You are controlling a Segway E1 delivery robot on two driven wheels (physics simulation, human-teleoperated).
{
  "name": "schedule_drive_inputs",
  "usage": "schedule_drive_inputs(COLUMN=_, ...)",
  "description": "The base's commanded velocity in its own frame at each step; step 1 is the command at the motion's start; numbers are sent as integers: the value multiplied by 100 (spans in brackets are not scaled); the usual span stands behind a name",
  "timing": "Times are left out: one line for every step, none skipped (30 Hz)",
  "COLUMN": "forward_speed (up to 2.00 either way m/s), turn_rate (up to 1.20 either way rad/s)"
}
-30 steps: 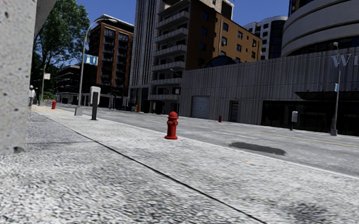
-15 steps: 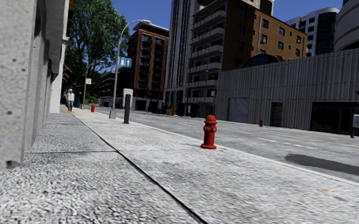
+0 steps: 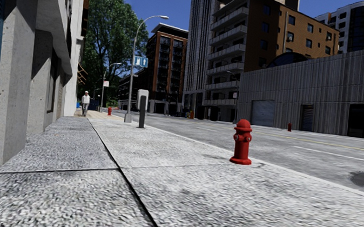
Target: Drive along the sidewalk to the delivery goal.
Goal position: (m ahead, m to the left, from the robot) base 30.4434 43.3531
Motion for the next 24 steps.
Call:
schedule_drive_inputs(forward_speed=200, turn_rate=42)
schedule_drive_inputs(forward_speed=200, turn_rate=52)
schedule_drive_inputs(forward_speed=200, turn_rate=54)
schedule_drive_inputs(forward_speed=200, turn_rate=55)
schedule_drive_inputs(forward_speed=200, turn_rate=55)
schedule_drive_inputs(forward_speed=200, turn_rate=55)
schedule_drive_inputs(forward_speed=200, turn_rate=51)
schedule_drive_inputs(forward_speed=200, turn_rate=44)
schedule_drive_inputs(forward_speed=200, turn_rate=41)
schedule_drive_inputs(forward_speed=200, turn_rate=41)
schedule_drive_inputs(forward_speed=200, turn_rate=41)
schedule_drive_inputs(forward_speed=200, turn_rate=42)
schedule_drive_inputs(forward_speed=200, turn_rate=42)
schedule_drive_inputs(forward_speed=200, turn_rate=42)
schedule_drive_inputs(forward_speed=200, turn_rate=42)
schedule_drive_inputs(forward_speed=200, turn_rate=42)
schedule_drive_inputs(forward_speed=200, turn_rate=42)
schedule_drive_inputs(forward_speed=200, turn_rate=42)
schedule_drive_inputs(forward_speed=200, turn_rate=42)
schedule_drive_inputs(forward_speed=200, turn_rate=42)
schedule_drive_inputs(forward_speed=200, turn_rate=42)
schedule_drive_inputs(forward_speed=200, turn_rate=42)
schedule_drive_inputs(forward_speed=200, turn_rate=42)
schedule_drive_inputs(forward_speed=200, turn_rate=42)
